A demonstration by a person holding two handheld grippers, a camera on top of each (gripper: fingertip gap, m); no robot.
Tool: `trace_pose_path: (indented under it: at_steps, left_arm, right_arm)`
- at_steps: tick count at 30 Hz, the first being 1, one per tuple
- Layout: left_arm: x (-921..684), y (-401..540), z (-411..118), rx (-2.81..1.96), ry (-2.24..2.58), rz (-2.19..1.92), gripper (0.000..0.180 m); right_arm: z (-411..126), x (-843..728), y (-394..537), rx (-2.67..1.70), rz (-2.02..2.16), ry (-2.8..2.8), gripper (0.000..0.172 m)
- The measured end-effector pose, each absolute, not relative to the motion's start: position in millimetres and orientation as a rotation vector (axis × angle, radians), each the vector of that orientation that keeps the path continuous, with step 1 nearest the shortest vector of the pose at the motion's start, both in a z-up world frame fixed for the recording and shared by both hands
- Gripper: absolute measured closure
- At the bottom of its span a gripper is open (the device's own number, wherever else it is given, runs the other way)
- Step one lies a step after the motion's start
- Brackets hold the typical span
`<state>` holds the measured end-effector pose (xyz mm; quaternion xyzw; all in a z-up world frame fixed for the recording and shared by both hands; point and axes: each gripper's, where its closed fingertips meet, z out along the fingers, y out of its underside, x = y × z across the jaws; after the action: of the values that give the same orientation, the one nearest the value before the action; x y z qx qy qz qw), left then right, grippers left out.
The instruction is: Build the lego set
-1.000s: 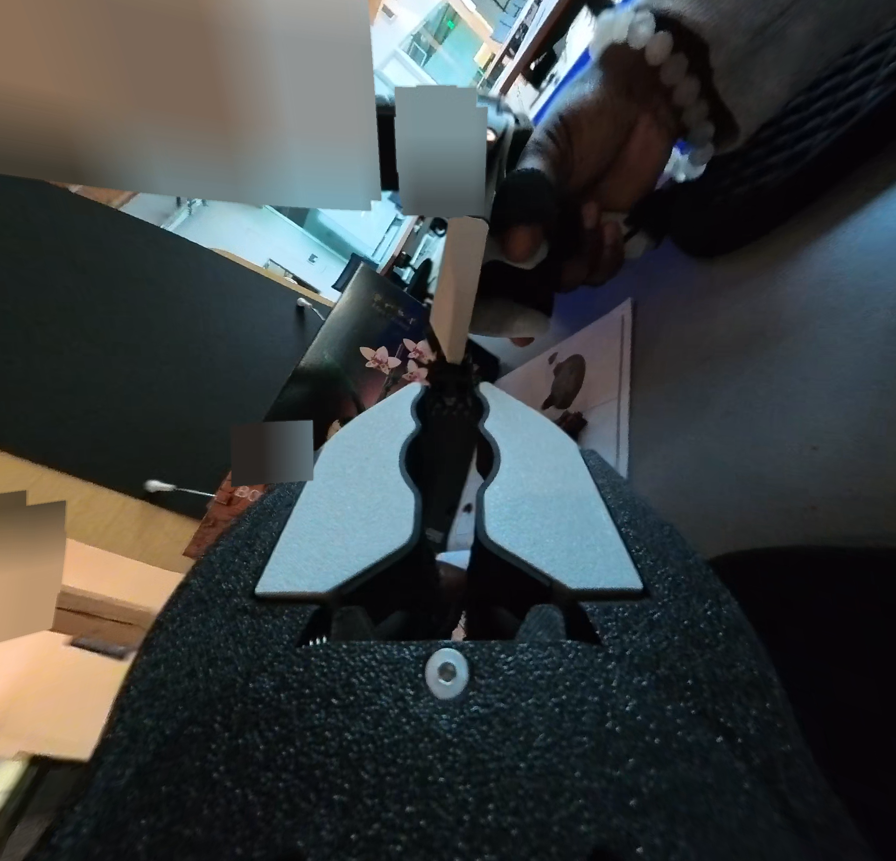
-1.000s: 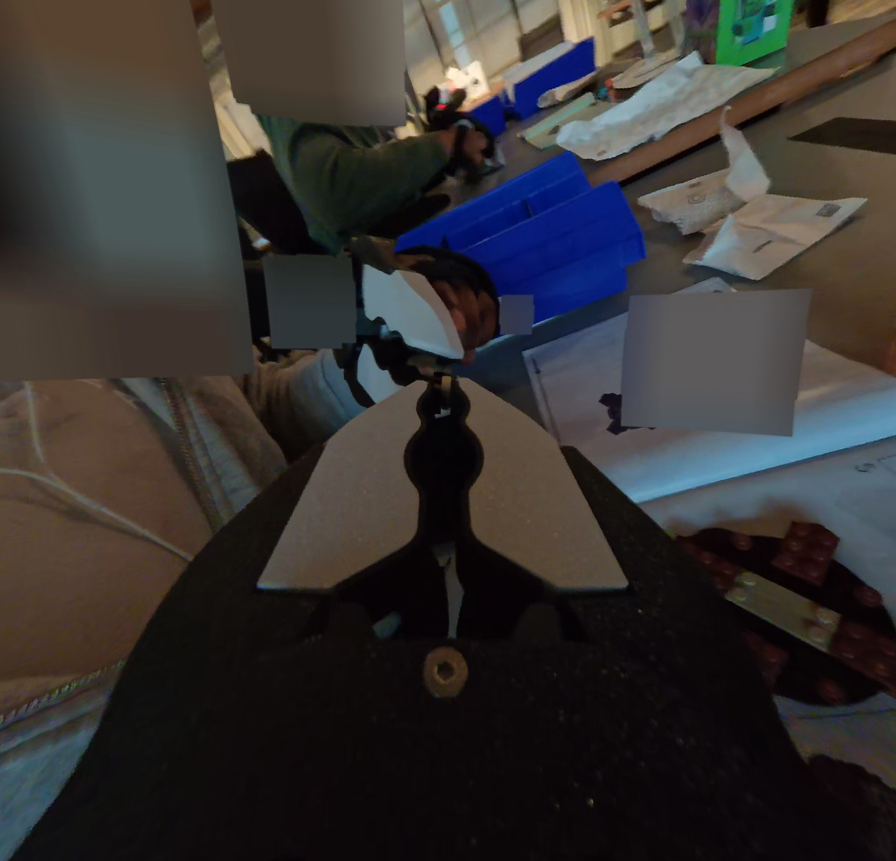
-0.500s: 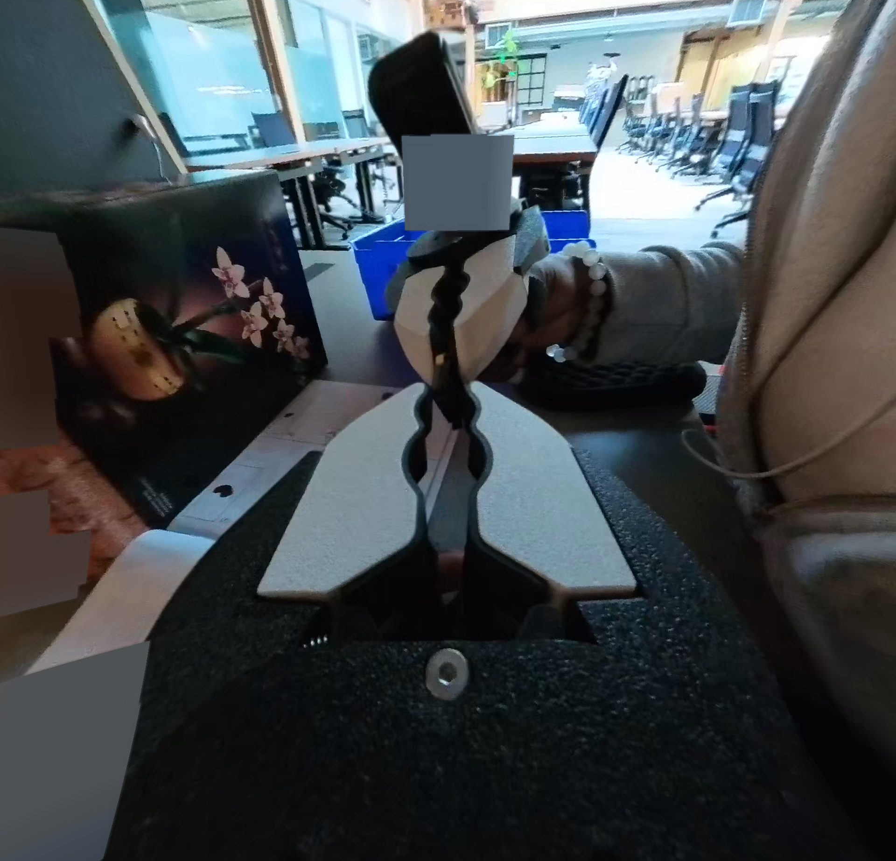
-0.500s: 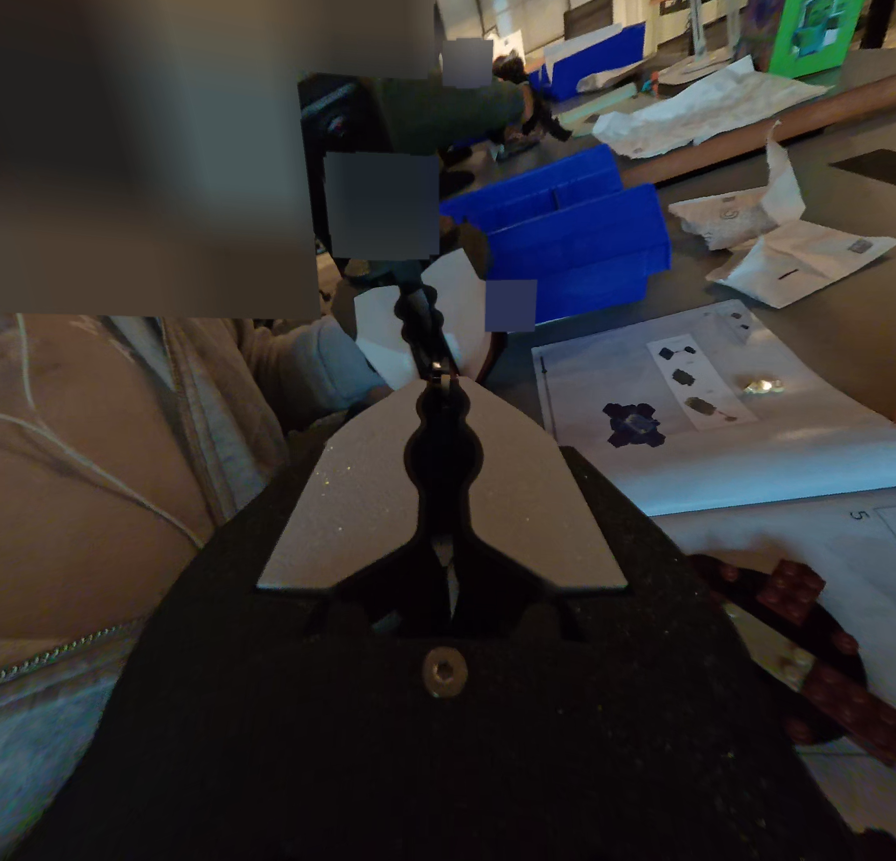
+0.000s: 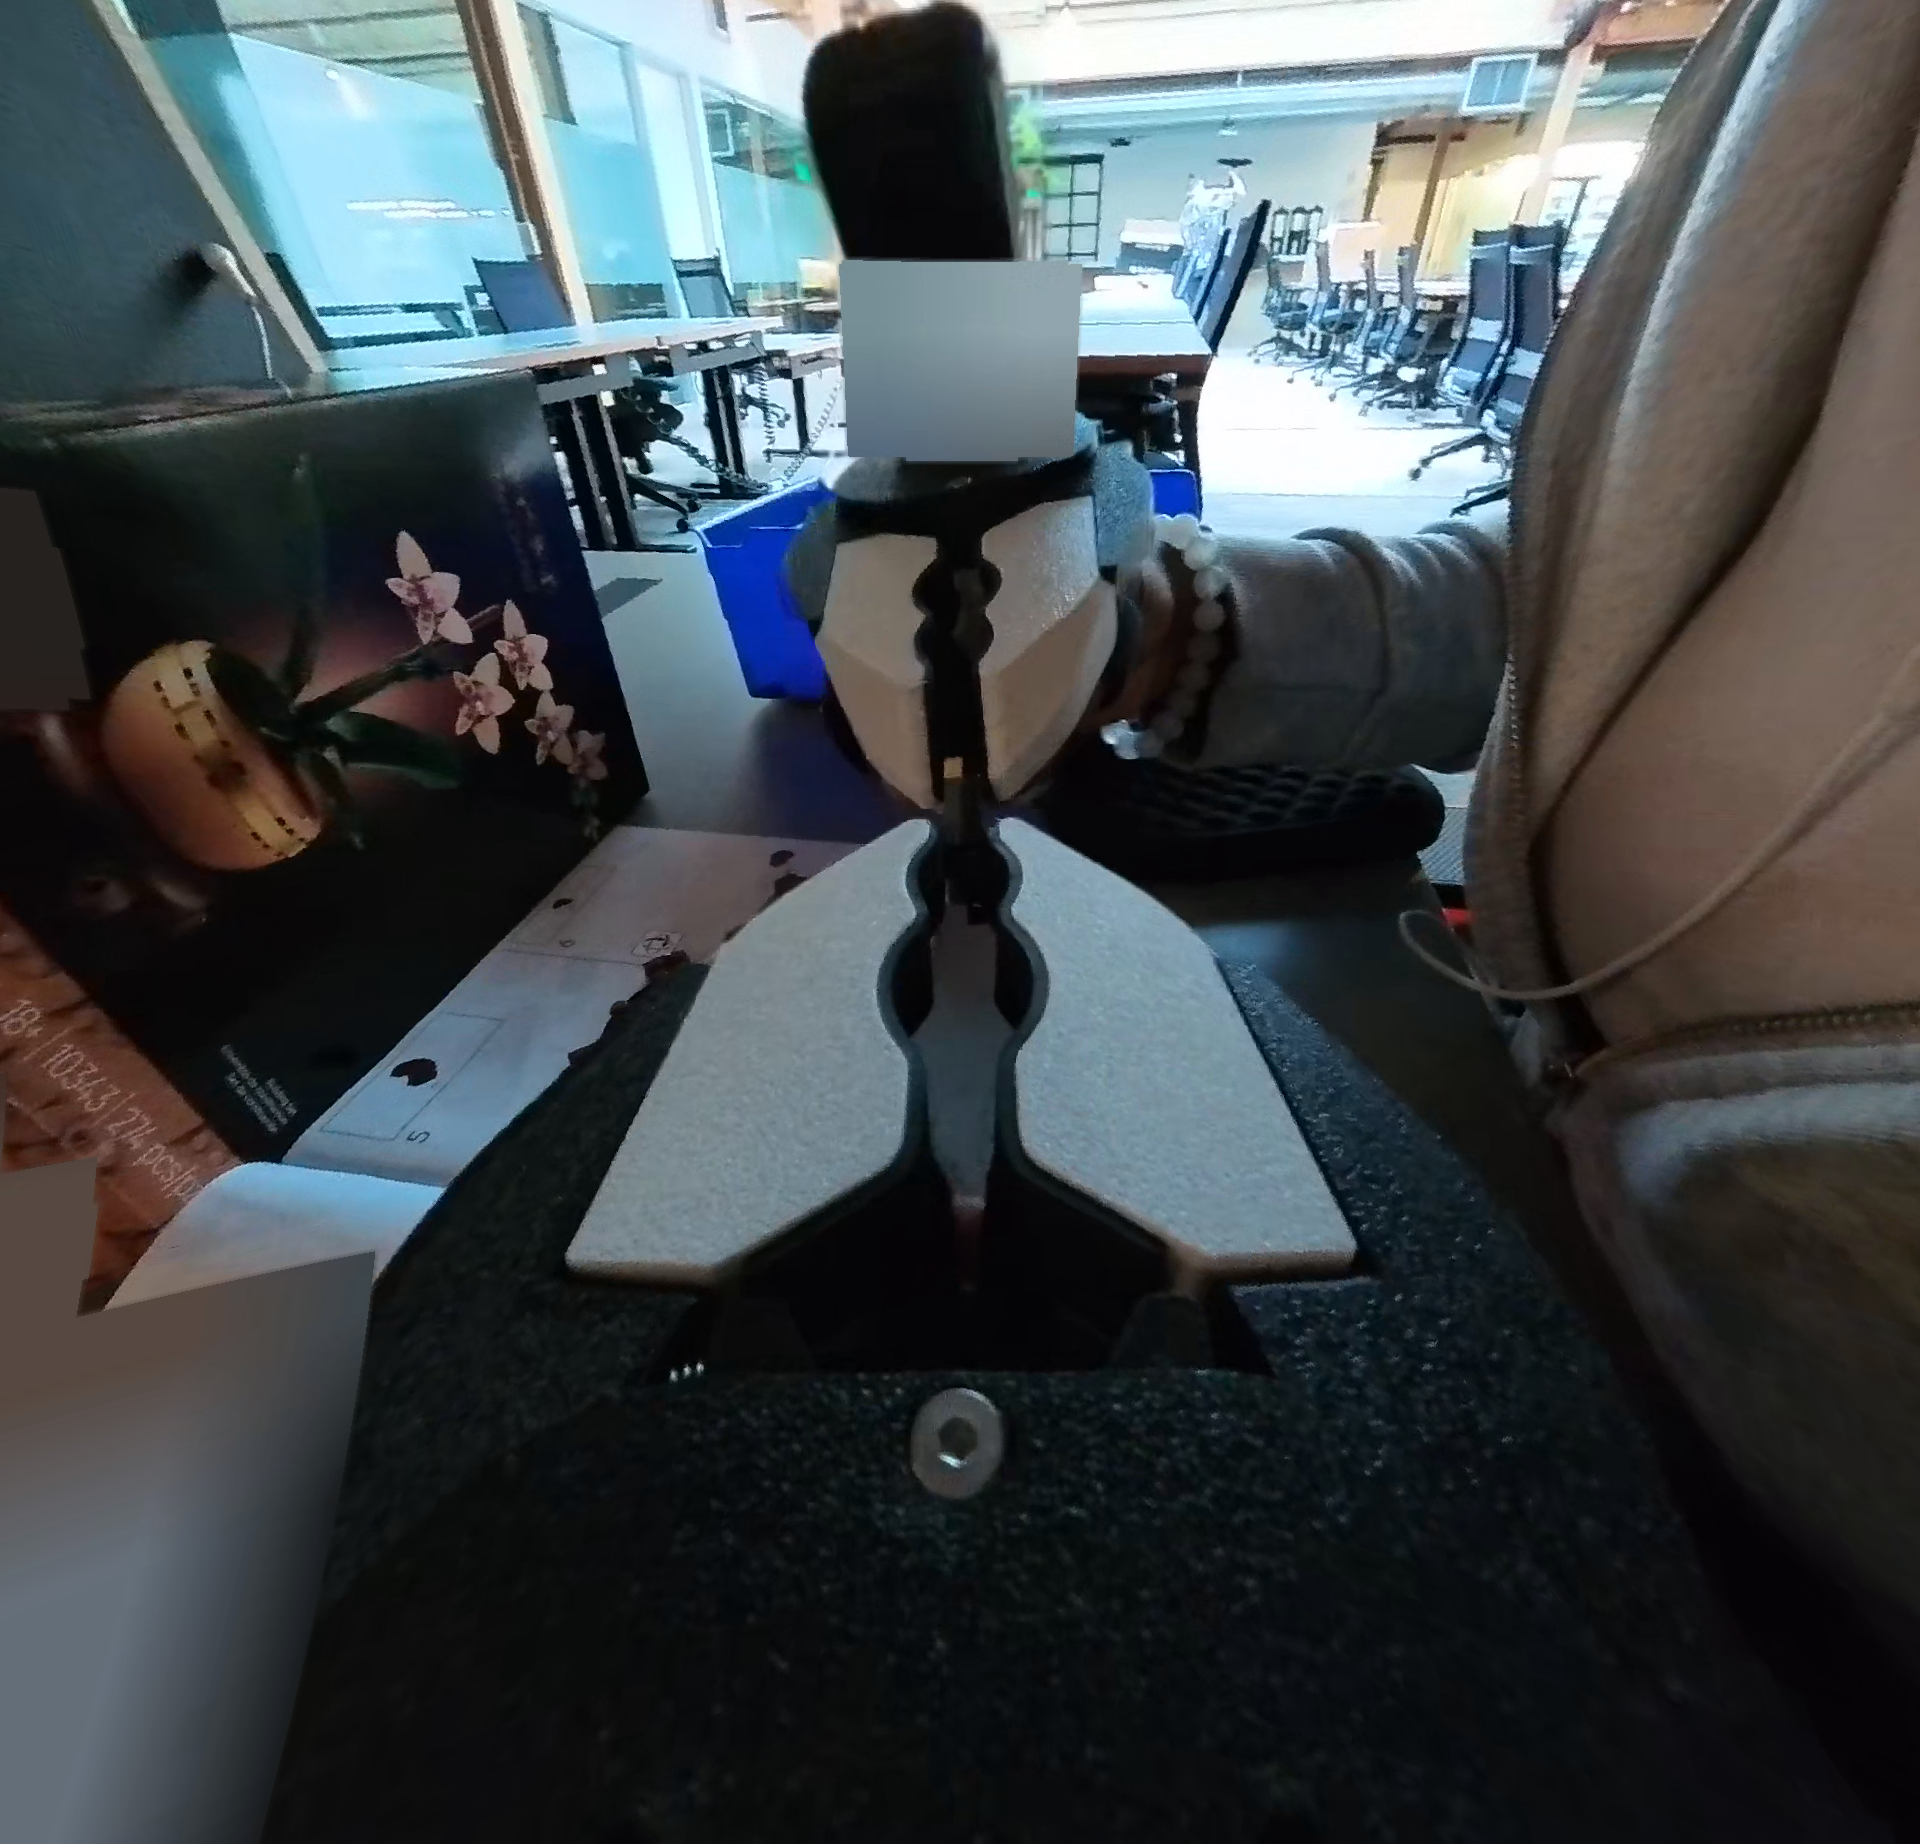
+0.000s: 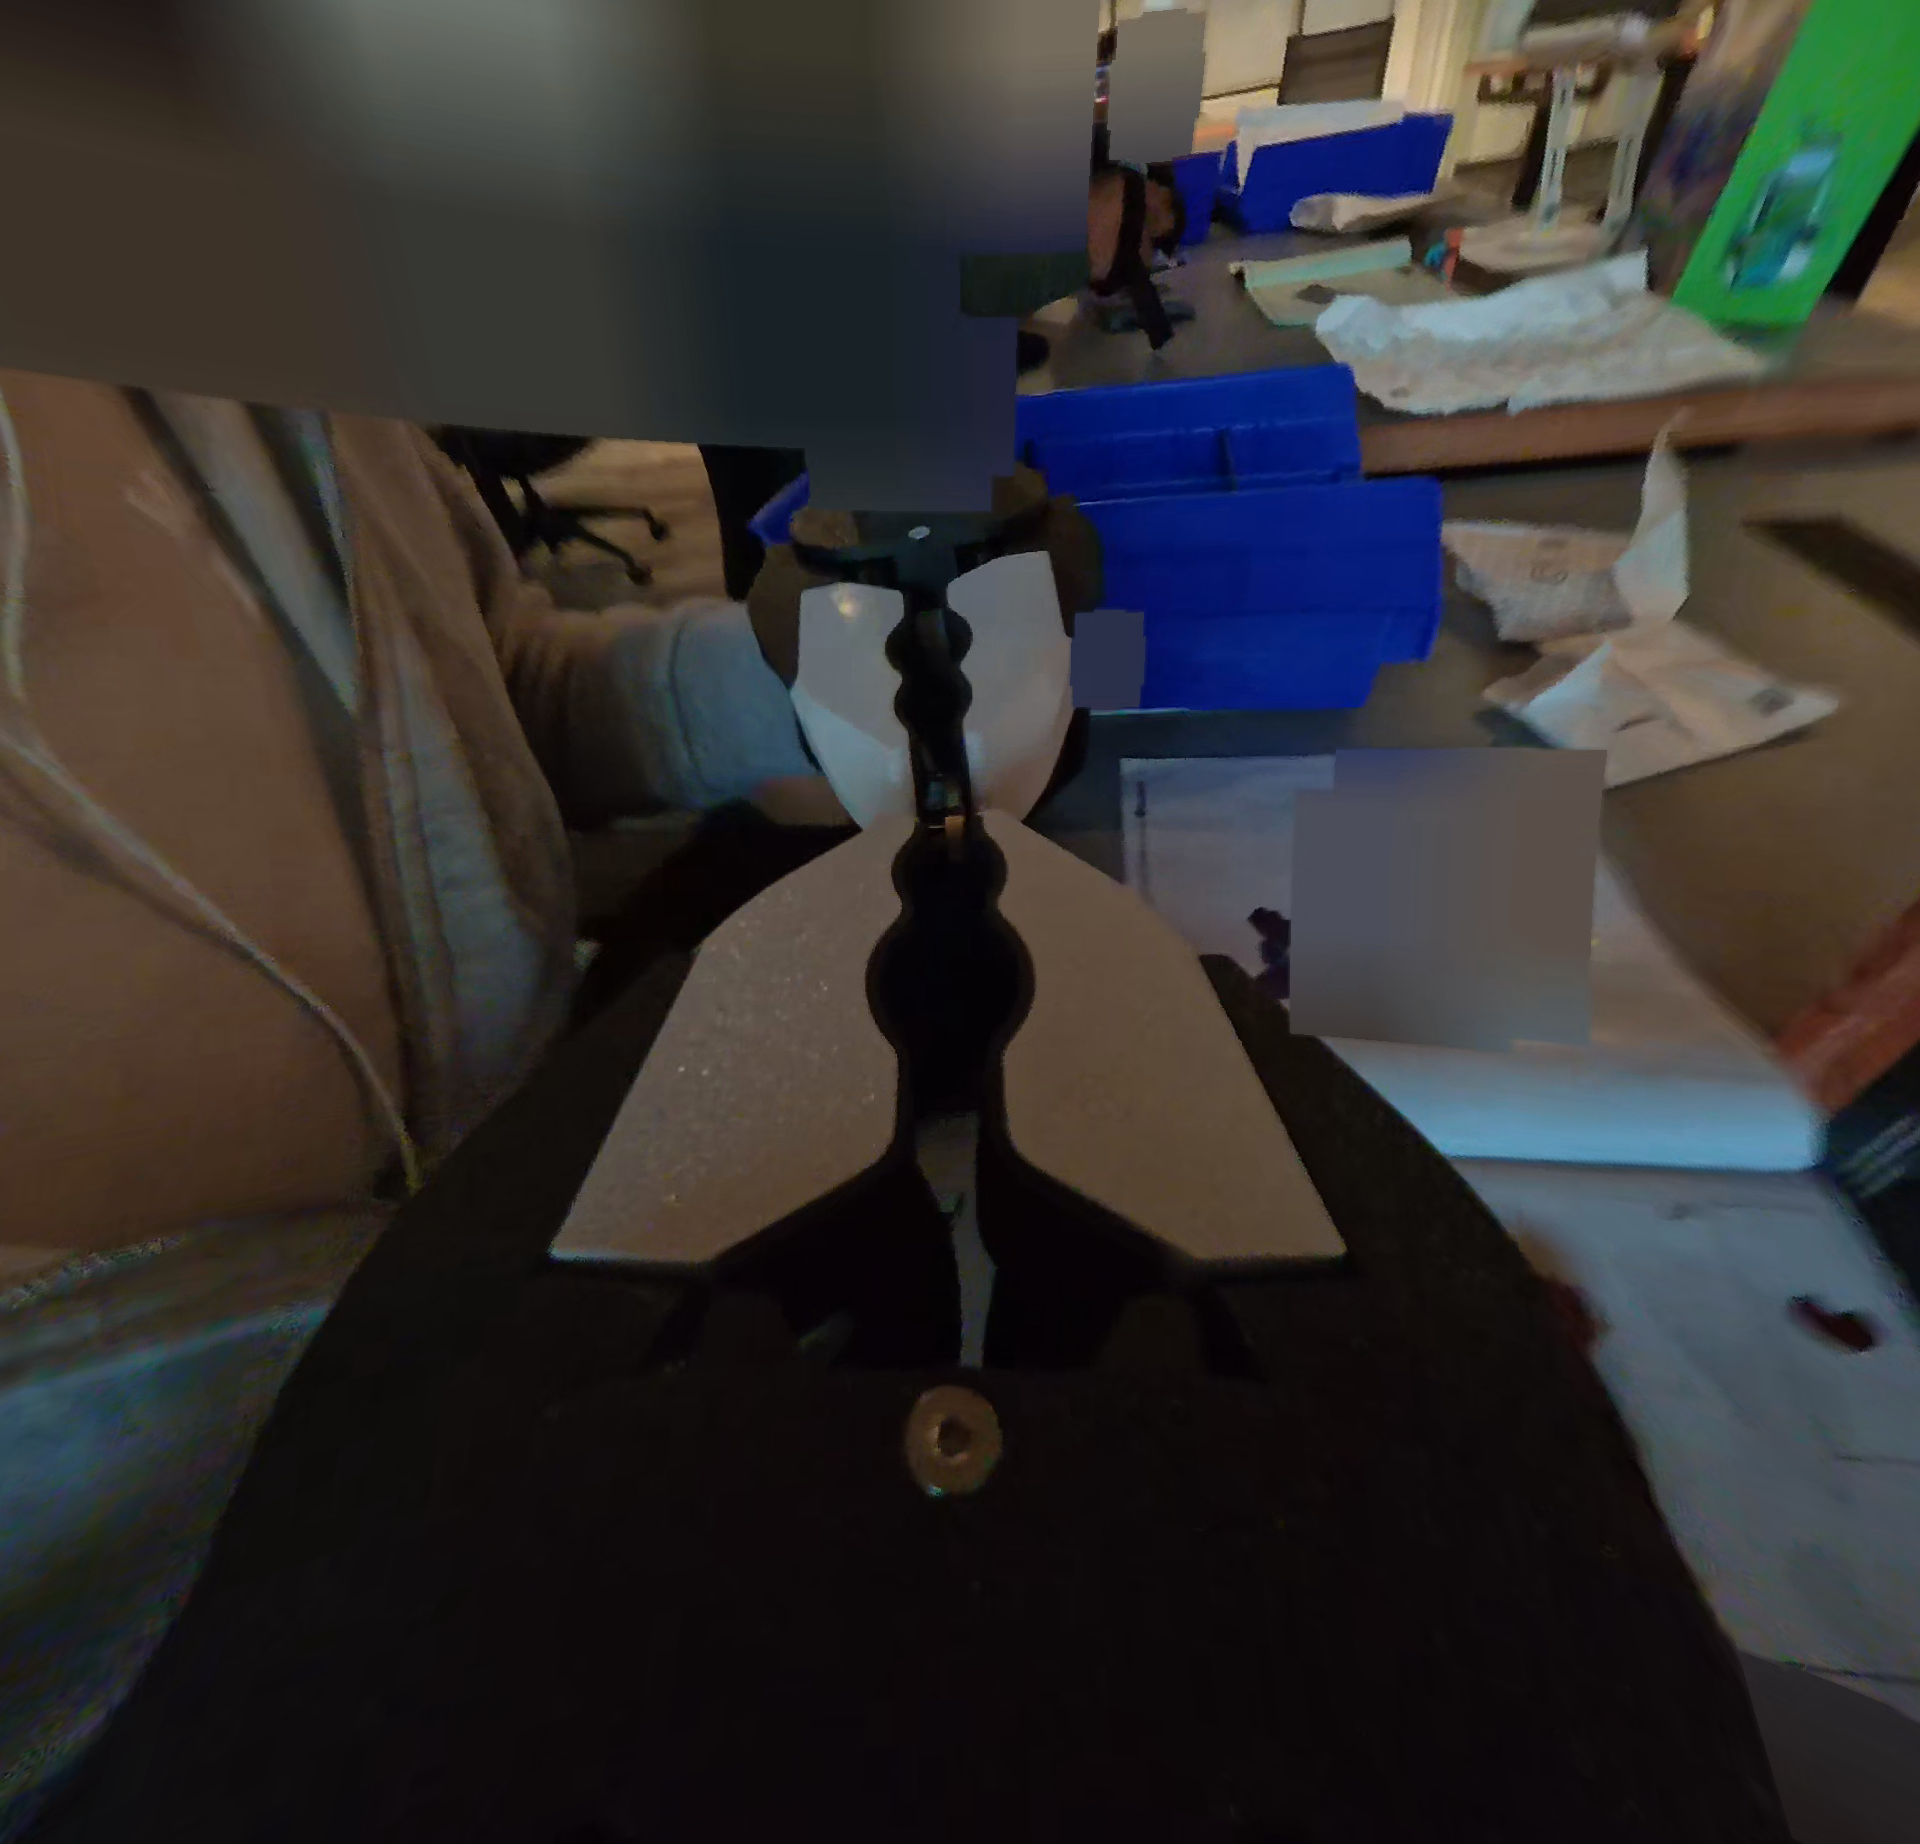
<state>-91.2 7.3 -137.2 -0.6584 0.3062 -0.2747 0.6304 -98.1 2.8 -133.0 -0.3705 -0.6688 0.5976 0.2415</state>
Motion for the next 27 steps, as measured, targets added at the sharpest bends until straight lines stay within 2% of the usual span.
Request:
trace_pose_path:
  at_steps: [3,6,12,18,22,27]
  left_arm:
    - [-90.6,7.0,-136.0,-1.502,0.699,-0.627,0.172]
    - [-93.4,7.2,-136.3,-1.519,0.672,-0.648,0.156]
    - [-94.4,0.1,-133.0,-1.529,0.587,-0.85,0.141]
    - [-85.8,-14.4,-111.3,-1.451,0.565,-1.205,0.152]
    - [-77.0,-18.7,-113.1,-1.482,0.63,-1.243,0.152]
    - [-73.5,-19.7,-112.0,-1.464,0.621,-1.274,0.163]
  right_arm:
    - [-130.3,-97.5,2.2,-0.884,1.486,-1.87,0.168]
    - [-126.3,-98.7,3.4,-0.769,1.328,-1.896,0.169]
    - [-115.3,-98.7,2.8,-0.591,1.114,-1.925,0.168]
    - [-110.8,-86.0,-17.2,-0.217,0.869,-2.017,0.168]
    - [-106.3,-83.7,-20.9,-0.138,0.816,-2.026,0.168]
    - [-110.4,-85.4,-25.7,-0.096,0.773,-2.044,0.168]
